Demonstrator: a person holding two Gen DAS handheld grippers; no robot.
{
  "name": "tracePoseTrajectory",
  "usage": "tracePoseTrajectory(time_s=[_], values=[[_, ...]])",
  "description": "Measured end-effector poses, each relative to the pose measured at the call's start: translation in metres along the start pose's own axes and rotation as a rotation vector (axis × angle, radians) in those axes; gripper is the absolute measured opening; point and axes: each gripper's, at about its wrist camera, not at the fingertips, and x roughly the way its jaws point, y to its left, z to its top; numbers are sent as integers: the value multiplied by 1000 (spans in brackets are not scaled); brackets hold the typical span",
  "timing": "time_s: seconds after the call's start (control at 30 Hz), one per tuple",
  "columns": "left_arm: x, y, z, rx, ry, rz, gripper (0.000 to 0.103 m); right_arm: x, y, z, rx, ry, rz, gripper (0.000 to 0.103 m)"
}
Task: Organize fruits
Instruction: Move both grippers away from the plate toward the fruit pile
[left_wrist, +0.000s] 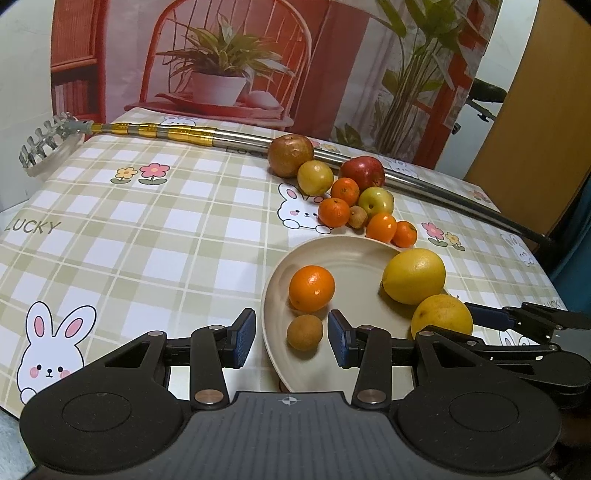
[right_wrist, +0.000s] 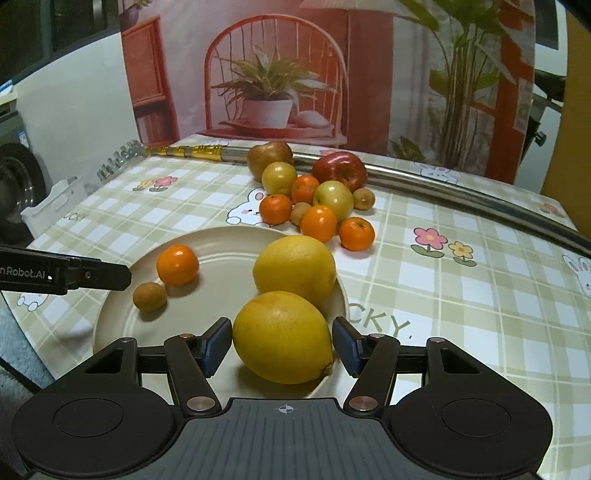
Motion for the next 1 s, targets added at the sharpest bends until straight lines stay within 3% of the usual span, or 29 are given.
tracePoseTrajectory(time_s=[0.63, 1.0], values=[[-1, 2, 2, 3, -11, 1, 45, -19, -3, 7, -15, -111, -10, 56], [-18, 16, 55, 23, -59, 1, 45, -33, -39, 45, 32, -196, -10, 56]])
